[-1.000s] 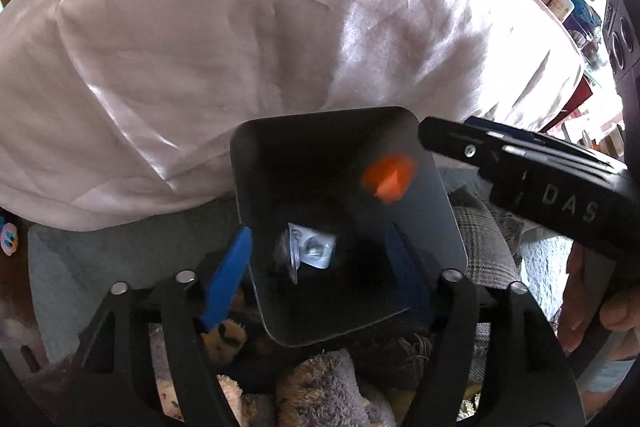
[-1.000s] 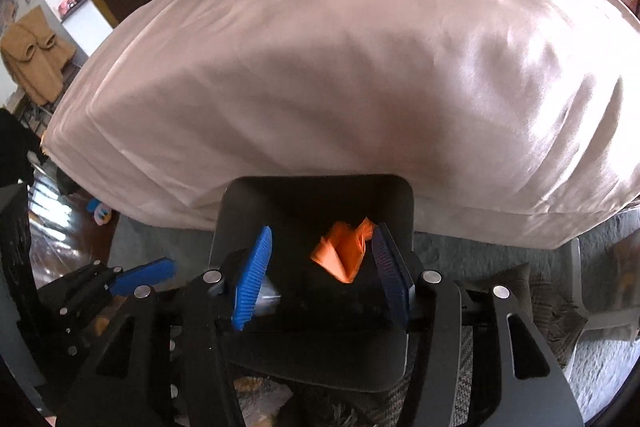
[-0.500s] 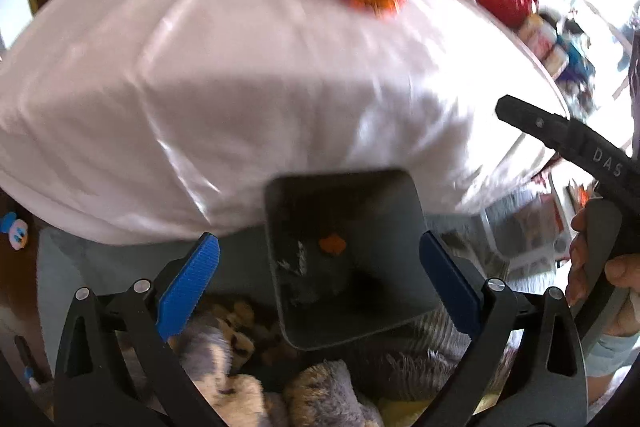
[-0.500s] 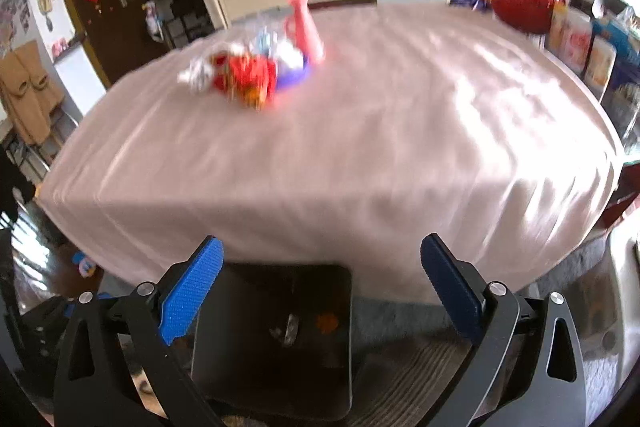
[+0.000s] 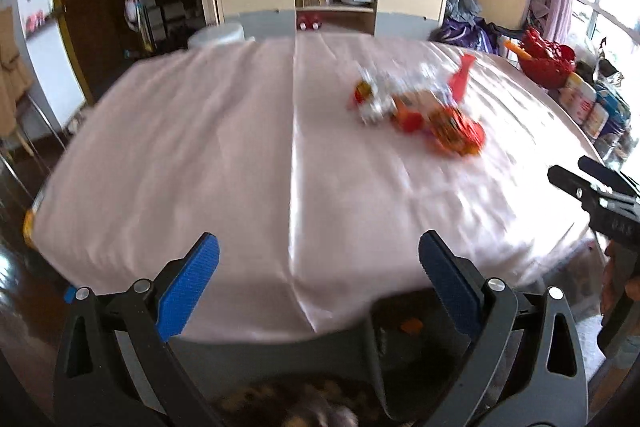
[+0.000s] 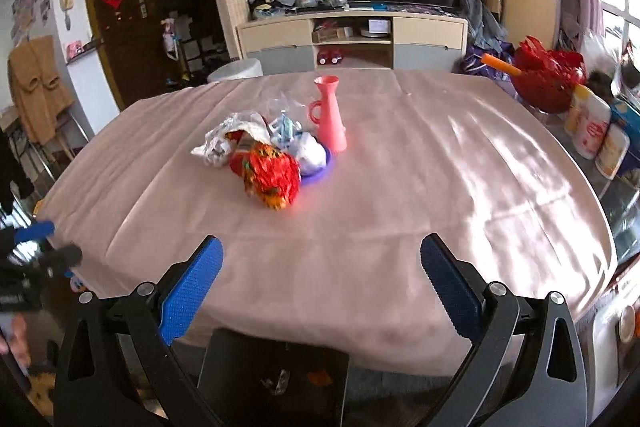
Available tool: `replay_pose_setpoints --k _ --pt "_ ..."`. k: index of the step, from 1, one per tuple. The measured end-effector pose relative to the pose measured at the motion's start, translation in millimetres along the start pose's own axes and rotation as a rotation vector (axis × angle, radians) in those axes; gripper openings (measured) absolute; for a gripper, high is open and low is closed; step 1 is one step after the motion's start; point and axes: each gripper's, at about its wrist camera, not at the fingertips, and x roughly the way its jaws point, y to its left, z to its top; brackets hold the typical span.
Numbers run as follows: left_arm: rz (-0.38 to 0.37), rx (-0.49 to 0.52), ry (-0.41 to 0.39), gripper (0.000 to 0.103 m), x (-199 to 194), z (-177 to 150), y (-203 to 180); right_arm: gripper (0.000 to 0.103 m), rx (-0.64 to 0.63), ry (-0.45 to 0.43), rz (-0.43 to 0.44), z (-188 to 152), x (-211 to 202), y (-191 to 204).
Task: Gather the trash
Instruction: 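Raise both tools back toward the trash on the table, then grasp the red foil wrapper with the right tool and lift it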
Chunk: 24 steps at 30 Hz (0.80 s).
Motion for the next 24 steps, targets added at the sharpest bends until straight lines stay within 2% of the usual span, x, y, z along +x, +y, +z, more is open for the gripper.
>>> replay_pose_setpoints --k 4,9,13,18,24 --pt "0.000 0.017 -0.017 0.095 20 24 3 0.099 -0.006 0.024 0.019 6 25 6" --pt "-0.026 0.022 0.003 0.095 51 43 4 0.099 -0.032 0.045 0.051 14 54 21" --pt "-0.040 0.056 -0.007 0.094 69 56 -1 0.098 -0.042 0.047 0.036 20 71 26" --pt "-0.077 0.100 -0.020 0.089 89 77 -17 0.092 -0.061 0.076 0.026 23 91 31" --pt "-0.134 0.152 -0.008 0.081 113 92 -39 0.074 -0.059 0.081 0.031 25 102 32"
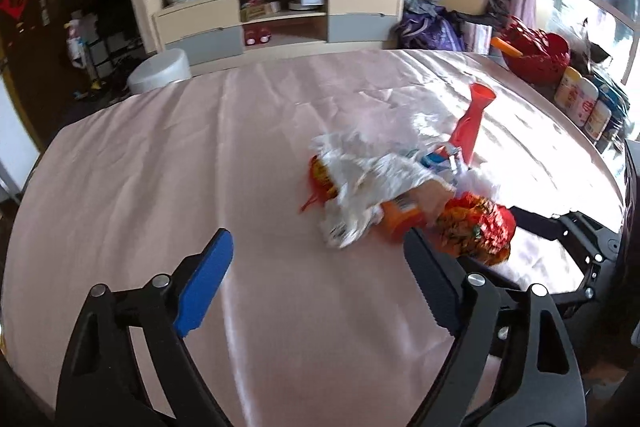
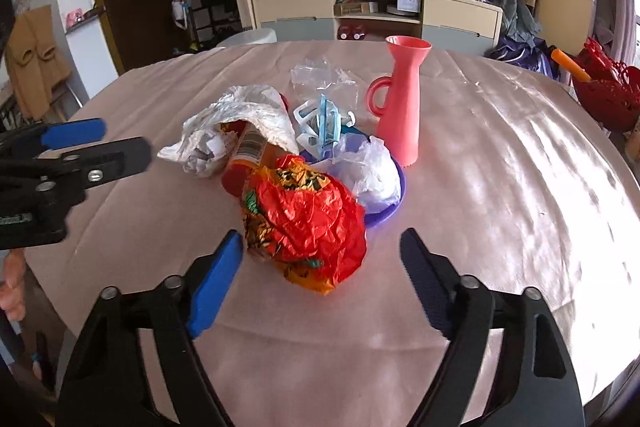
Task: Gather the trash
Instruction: 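Grasp the red foil wrapper with the right tool and lift it, then grasp the white crumpled paper with the left tool while the right tool holds the red wrapper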
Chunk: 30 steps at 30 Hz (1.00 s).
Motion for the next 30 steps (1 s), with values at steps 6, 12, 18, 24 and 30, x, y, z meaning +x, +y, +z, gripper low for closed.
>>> replay_pose_setpoints --k 6,12,18,24,30 --pt "-0.042 0.052 0.001 0.080 16 14 -22 0.043 -0.011 0.000 0.018 -3 -5 -2" --pt "-0.047 0.087 0.008 0.080 32 21 -36 0.042 -0.004 0.006 0.028 -10 -20 -12" --pt "-0.049 0.093 0.032 0.066 49 29 -41 0.042 0.011 0.012 0.027 -10 -25 -25" --pt "-0.100 0.092 0.060 0.006 55 35 -41 0.042 0.024 0.016 0.032 -10 -26 -30" --pt "-0.097 0.090 0.003 0.000 28 37 -38 0.042 0.021 -0.002 0.036 -11 -40 -27"
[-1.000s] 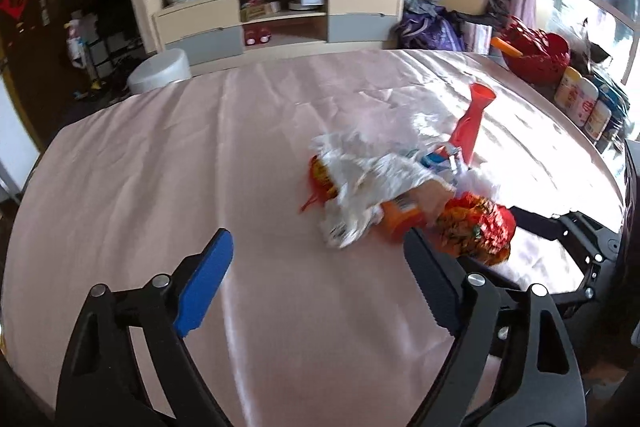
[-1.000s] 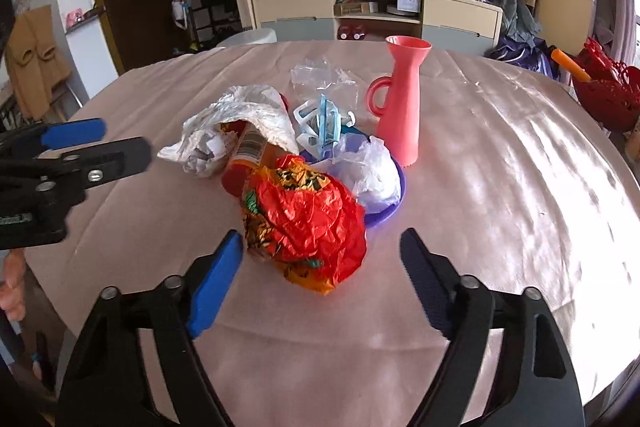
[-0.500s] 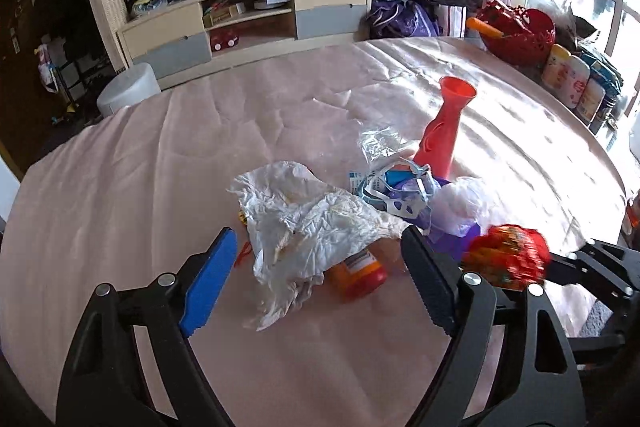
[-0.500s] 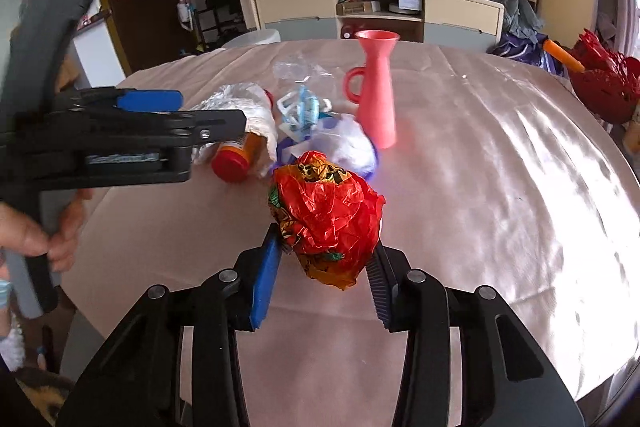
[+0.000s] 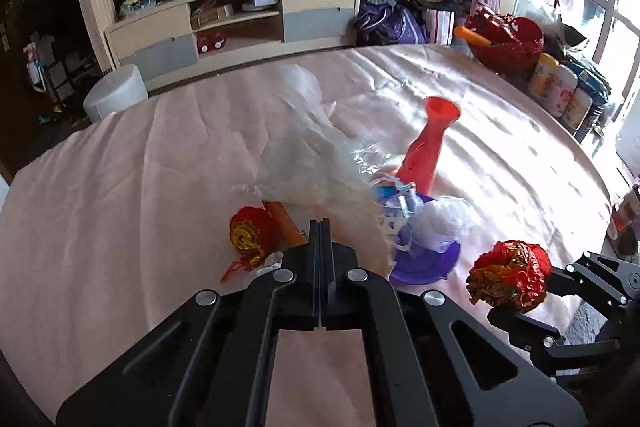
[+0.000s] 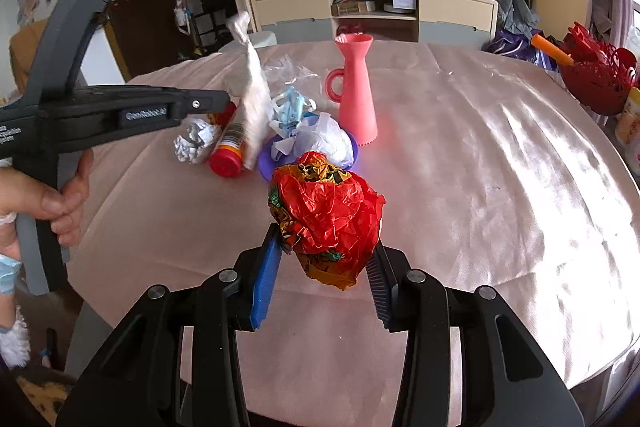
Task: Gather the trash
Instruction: 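Grasp the white crumpled paper with the left tool while the right tool holds the red wrapper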
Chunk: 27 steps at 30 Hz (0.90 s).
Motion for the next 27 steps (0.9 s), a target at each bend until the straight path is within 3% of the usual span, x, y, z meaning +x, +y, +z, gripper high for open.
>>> replay_pose_setpoints --k 6,8,10,15,17,19,20,26,27 --pt "0.012 0.008 -0.034 0.000 -29 -2 -11 0.042 0.001 -0.034 0.010 -3 -22 1" --pt "0.009 0.014 -0.025 0.007 -31 -4 -16 0.042 0.000 -0.041 0.006 -5 -30 0" --pt "0.003 0.018 -0.015 0.024 -29 -7 -21 0.042 0.002 -0.043 0.004 -4 -33 -4" --pt "-0.012 0.013 0.024 0.028 -8 -11 -28 0.042 0.006 -0.036 -0.015 -7 -34 -11" --pt "0.017 0.020 0.026 0.041 -2 -12 -29 0.042 0.006 -0.031 -0.018 -8 -31 -15" --pt "0.062 0.021 0.007 0.061 2 -10 -29 0.042 0.012 -0.023 -0.016 -8 -27 -18" --pt "0.088 0.020 -0.007 0.063 3 -8 -28 0.042 0.015 -0.019 -0.014 -8 -24 -20" --pt "0.113 0.002 -0.008 0.063 19 2 -22 0.042 0.020 0.000 -0.003 -9 -11 -28" --pt "0.092 -0.010 0.006 0.054 25 3 -20 0.042 0.021 0.000 0.000 -10 -10 -28"
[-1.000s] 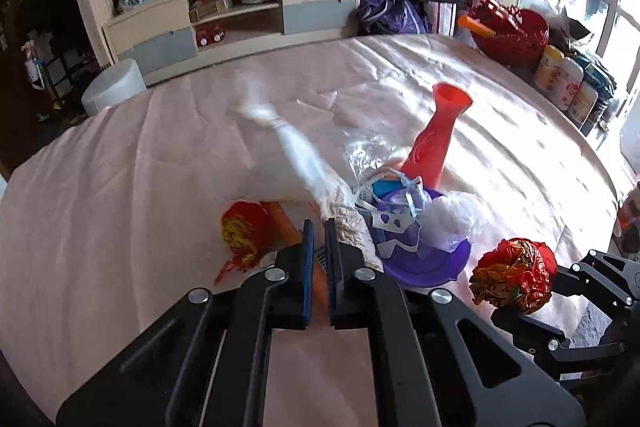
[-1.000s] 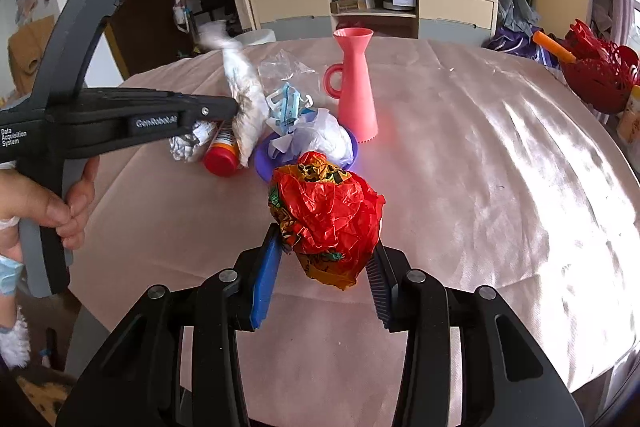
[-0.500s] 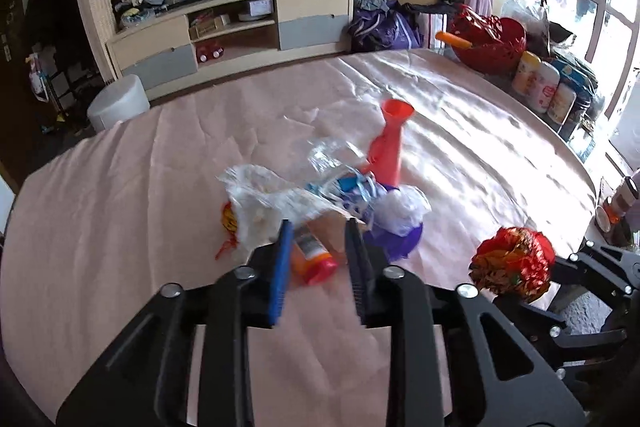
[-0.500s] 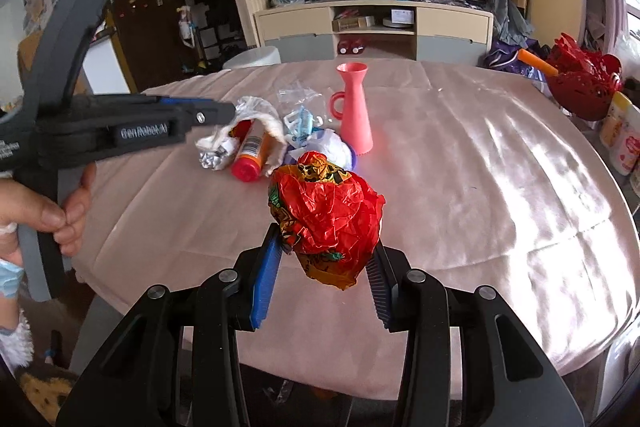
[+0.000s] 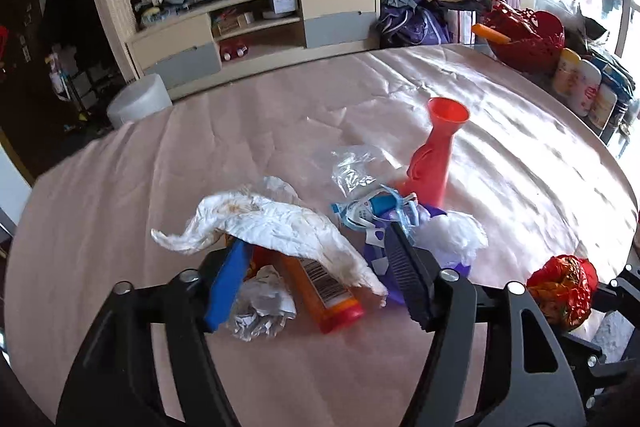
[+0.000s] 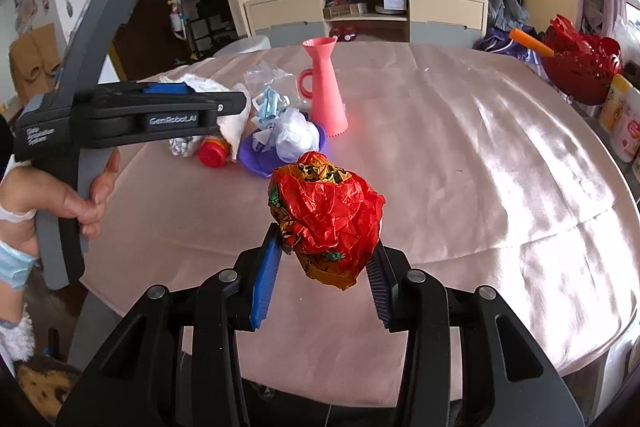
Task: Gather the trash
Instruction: 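Grasp the white crumpled paper with the left tool while the right tool holds the red wrapper, then carry both items over the bin and open the right tool to drop the red wrapper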
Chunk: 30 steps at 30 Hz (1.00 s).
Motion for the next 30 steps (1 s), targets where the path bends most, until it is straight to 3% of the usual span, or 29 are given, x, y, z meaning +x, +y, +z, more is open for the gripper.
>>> replay_pose_setpoints --k 3,5,8,13,21,30 --pt "-0.036 -0.023 0.038 0.028 12 -2 7 0.042 0.001 0.000 0.003 0 3 -2" --pt "-0.009 -0.014 0.027 0.018 14 -3 9 0.042 0.003 0.001 0.002 0 4 -3" --pt "-0.028 -0.010 0.023 0.003 11 -1 11 0.042 0.008 0.004 -0.002 -1 5 -3" --pt "-0.039 0.007 -0.022 0.002 -12 1 8 0.042 0.010 -0.012 0.003 1 -3 1" --pt "-0.043 0.015 -0.088 0.002 -85 -12 2 0.042 0.003 -0.087 0.008 -3 -45 15" --pt "-0.065 -0.058 -0.055 0.002 -172 -93 -17 0.042 -0.023 -0.118 0.034 -33 -101 35"
